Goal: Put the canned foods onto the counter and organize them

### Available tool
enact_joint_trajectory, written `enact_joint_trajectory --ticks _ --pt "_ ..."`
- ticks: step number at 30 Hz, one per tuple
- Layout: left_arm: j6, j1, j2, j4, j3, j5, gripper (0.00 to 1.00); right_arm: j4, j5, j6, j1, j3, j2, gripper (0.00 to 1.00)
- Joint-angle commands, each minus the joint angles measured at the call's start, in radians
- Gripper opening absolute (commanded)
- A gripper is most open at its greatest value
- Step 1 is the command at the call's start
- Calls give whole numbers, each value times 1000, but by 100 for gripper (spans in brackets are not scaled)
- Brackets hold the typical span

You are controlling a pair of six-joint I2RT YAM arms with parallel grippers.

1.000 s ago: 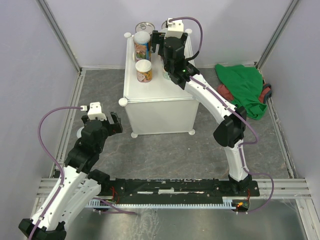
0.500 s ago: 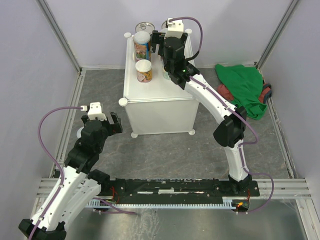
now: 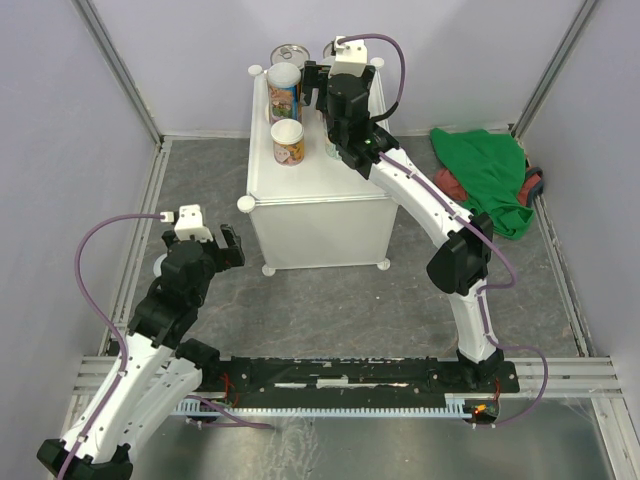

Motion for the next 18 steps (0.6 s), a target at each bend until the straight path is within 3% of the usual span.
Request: enact_joint_trajectory --ticks 1,10,18 --pt "20 5 -10 43 -3 21 99 -70 -23 24 30 -26 23 99" --pt "-15 5 4 39 12 25 99 -71 -15 -3 33 -64 -15 99" --pt "-26 4 69 -4 82 -56 99 -110 -4 -35 38 -78 -50 99"
